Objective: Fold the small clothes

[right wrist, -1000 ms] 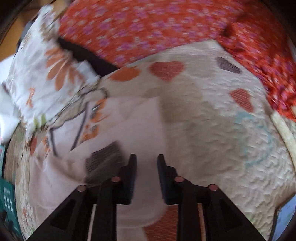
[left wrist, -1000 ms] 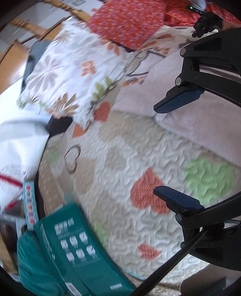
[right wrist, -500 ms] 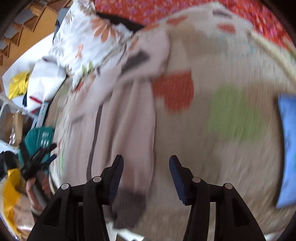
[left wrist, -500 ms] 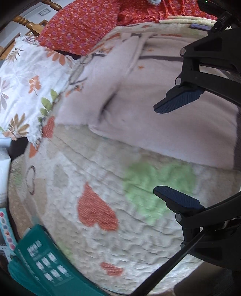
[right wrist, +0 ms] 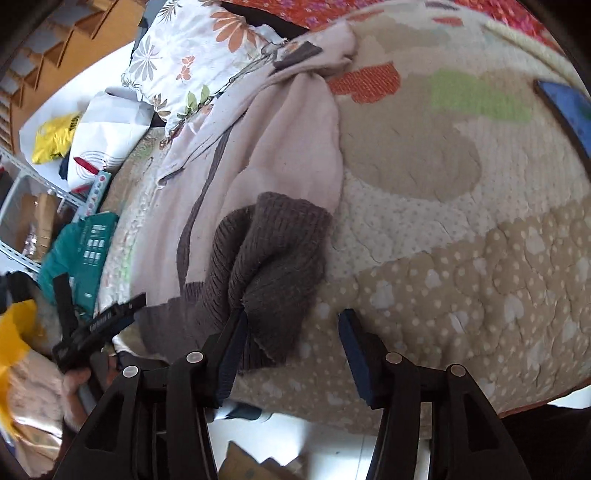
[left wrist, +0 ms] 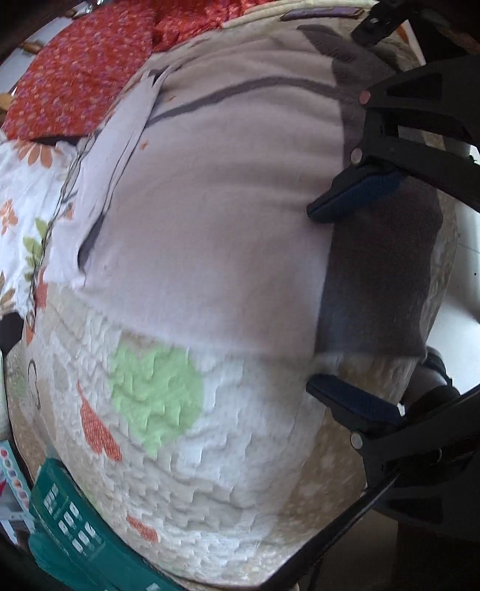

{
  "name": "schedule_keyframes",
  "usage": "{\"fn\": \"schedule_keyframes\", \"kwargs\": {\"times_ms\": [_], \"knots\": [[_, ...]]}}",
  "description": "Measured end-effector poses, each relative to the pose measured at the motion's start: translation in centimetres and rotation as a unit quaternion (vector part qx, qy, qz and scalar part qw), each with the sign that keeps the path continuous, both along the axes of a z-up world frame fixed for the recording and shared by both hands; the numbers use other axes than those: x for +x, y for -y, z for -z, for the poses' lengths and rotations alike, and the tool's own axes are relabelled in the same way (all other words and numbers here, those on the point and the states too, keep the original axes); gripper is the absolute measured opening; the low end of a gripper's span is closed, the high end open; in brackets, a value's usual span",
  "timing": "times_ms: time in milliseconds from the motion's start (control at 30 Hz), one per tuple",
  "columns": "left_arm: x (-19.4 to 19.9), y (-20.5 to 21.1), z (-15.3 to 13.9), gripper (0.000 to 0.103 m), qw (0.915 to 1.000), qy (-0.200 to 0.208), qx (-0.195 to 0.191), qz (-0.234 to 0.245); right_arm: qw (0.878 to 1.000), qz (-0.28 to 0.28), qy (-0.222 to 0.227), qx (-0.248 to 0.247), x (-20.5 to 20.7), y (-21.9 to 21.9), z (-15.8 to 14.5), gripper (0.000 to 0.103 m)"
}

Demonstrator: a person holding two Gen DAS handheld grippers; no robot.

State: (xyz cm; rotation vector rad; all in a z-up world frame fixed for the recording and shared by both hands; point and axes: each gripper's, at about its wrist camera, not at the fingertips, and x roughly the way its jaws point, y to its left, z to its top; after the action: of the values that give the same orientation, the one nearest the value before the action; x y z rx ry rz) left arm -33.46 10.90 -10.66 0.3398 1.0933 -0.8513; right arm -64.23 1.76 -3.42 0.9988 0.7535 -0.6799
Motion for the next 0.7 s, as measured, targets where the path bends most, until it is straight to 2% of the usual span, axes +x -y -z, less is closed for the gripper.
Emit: {"fn": "schedule_keyframes", "kwargs": {"times_ms": [33,67,100,133,200,300,367,500,600,700], "knots": [[-0.5,0.2,-0.3,0.054,0.9999,0.005,-0.001,0.013,1.0,0.005,-0.004,-0.008,0.4,0.1,0.0,0.05],[-0.8,0.5,-0.7,0.044,0.9996,0.012,0.001,0.023,1.0,0.007,-0.01,-0.016,0.5,0.3,0.0,0.029],[-0.9,0.5,-1.4,0.01,0.9993,0.022,0.002,0.031,1.0,0.008,-0.014,-0.02,0.6,0.6,0.0,0.008],[-0.7,0.3,-1.9,0.007,0.9992,0.019,-0.001,0.036,1.0,0.014,-0.003,-0.013,0.2,1.0,0.0,0.006],[-0.3,-0.9,-2.9,0.007,0.9994,-0.003,-0.014,0.033,1.0,0.02,0.004,-0.003,-1.1,1.0,-0.7,0.005],[-0.6,-4.1,-4.9,0.007,0.9986,-0.008,-0.036,0.039,1.0,0.009,0.005,0.003,-4.1,-0.7,-2.6,0.004],[-0.9,-5.8,-5.1,0.007,0.9982,-0.022,-0.04,0.039,1.0,0.007,-0.011,0.002,-6.6,-2.4,-3.6,0.004],[-1.9,-6.3,-3.7,0.009,0.9979,-0.028,-0.026,0.052,0.998,0.024,-0.046,0.027,-9.9,-3.9,-2.5,0.004],[-2.2,-6.8,-3.5,0.009,0.9979,-0.028,-0.018,0.055,0.998,0.021,-0.034,0.046,-10.4,-4.0,-2.6,0.008],[-1.6,-7.7,-4.2,0.01,0.9978,-0.026,-0.032,0.051,0.998,0.003,-0.06,0.022,-10.1,-4.5,-4.0,0.008]]}}
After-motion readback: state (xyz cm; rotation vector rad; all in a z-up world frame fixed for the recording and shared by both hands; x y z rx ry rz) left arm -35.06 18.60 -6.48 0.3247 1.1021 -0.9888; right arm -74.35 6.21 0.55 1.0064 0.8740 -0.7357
